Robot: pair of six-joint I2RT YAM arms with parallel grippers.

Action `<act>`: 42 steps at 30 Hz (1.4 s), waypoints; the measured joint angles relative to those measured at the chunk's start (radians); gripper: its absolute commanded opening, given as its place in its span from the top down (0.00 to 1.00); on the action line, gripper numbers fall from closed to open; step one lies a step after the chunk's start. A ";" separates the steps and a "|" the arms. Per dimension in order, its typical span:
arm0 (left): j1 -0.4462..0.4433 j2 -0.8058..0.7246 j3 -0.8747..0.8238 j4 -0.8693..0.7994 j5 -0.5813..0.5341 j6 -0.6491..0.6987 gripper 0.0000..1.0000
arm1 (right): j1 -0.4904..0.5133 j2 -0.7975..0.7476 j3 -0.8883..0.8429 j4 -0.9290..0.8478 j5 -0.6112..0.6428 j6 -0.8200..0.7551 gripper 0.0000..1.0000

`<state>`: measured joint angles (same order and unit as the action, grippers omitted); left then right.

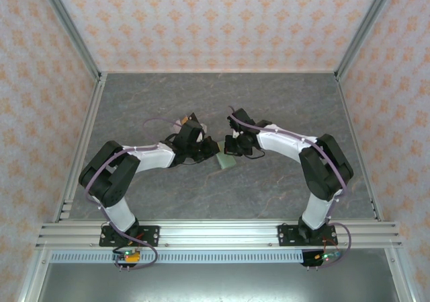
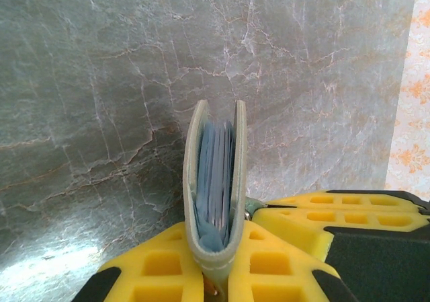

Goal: Take the credit cards out of the card holder

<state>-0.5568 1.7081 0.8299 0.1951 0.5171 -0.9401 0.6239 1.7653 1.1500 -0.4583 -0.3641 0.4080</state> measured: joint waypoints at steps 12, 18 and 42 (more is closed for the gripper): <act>-0.006 -0.004 0.000 -0.002 -0.013 0.000 1.00 | 0.002 0.000 0.004 -0.010 0.032 0.048 1.00; -0.006 -0.018 -0.001 -0.022 -0.012 0.000 1.00 | -0.026 0.005 0.014 -0.064 0.160 0.068 1.00; -0.008 -0.028 -0.001 -0.027 0.000 0.026 1.00 | -0.049 0.006 -0.007 -0.032 0.041 0.002 0.65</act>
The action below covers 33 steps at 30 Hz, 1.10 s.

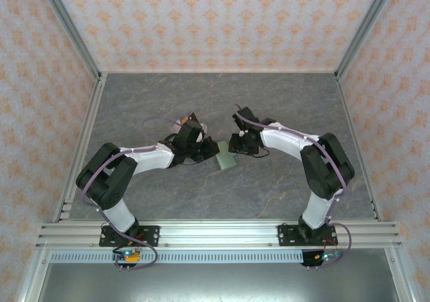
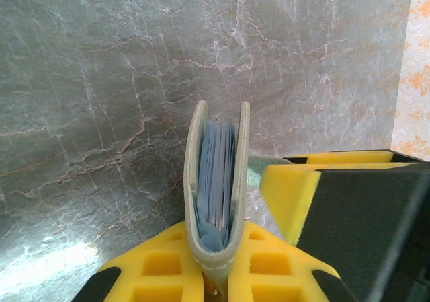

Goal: Take the credit cards out of the card holder

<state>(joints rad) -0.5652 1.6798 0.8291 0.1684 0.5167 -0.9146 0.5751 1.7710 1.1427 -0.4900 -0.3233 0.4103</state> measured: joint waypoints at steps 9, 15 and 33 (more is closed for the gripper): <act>0.000 -0.002 0.000 -0.024 -0.005 0.000 0.80 | 0.000 0.055 0.037 0.006 -0.015 -0.038 0.92; 0.000 -0.049 0.001 -0.116 -0.063 0.021 0.34 | 0.000 0.045 0.040 -0.003 0.016 -0.053 0.96; 0.052 -0.357 0.058 -0.455 -0.351 0.132 0.00 | 0.041 -0.171 0.065 -0.017 -0.125 -0.059 0.96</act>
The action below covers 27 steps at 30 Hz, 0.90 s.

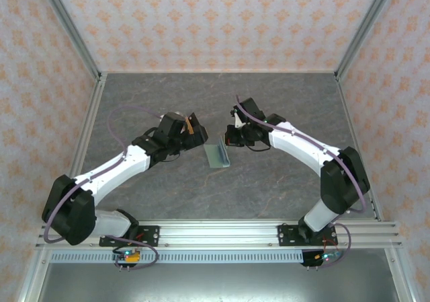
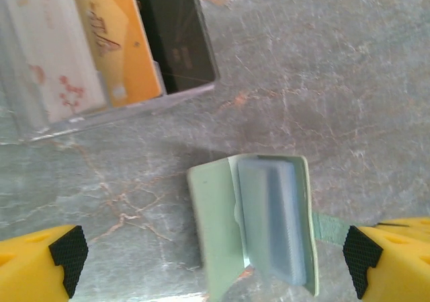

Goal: Take the credit cards out of the card holder

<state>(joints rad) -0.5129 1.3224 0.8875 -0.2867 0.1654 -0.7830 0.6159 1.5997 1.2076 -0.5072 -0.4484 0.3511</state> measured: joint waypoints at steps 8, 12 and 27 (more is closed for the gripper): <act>0.003 -0.003 0.000 -0.017 0.000 0.000 0.01 | 0.001 0.000 0.003 -0.001 0.029 0.012 0.96; 0.003 0.020 0.000 0.015 0.060 0.003 0.12 | -0.016 0.003 0.003 -0.018 0.108 0.012 0.96; -0.060 0.290 0.071 0.143 0.239 -0.004 0.63 | -0.106 0.083 -0.090 -0.023 0.222 0.015 0.93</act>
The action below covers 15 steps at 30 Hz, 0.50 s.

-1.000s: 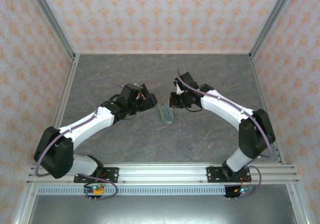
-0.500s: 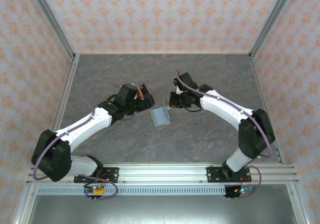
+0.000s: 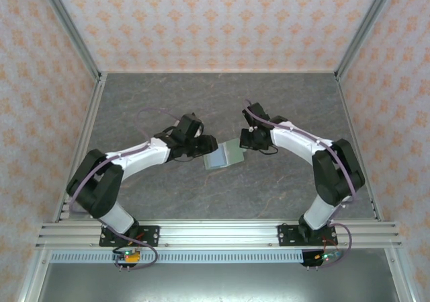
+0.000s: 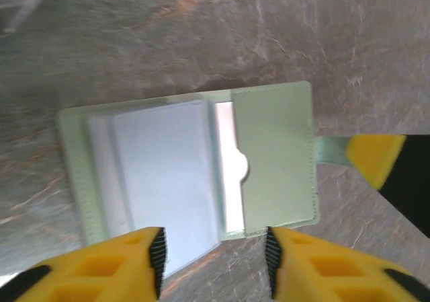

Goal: Take the credit cards out of the card holder

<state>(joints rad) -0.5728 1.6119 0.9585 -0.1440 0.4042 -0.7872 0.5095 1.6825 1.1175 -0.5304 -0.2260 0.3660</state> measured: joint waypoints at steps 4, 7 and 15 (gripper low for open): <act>-0.036 0.100 0.089 0.011 0.013 0.004 0.74 | -0.008 0.008 -0.021 0.006 0.002 0.004 0.87; -0.066 0.172 0.161 0.006 0.015 0.015 0.83 | -0.015 0.007 -0.035 0.020 0.002 0.015 0.80; -0.128 0.307 0.288 -0.051 0.011 0.056 1.00 | -0.029 -0.095 -0.061 0.024 0.022 0.051 0.60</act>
<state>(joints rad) -0.7006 1.9190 1.2465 -0.1951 0.4152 -0.7307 0.4808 1.5879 1.0561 -0.5068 -0.2043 0.4171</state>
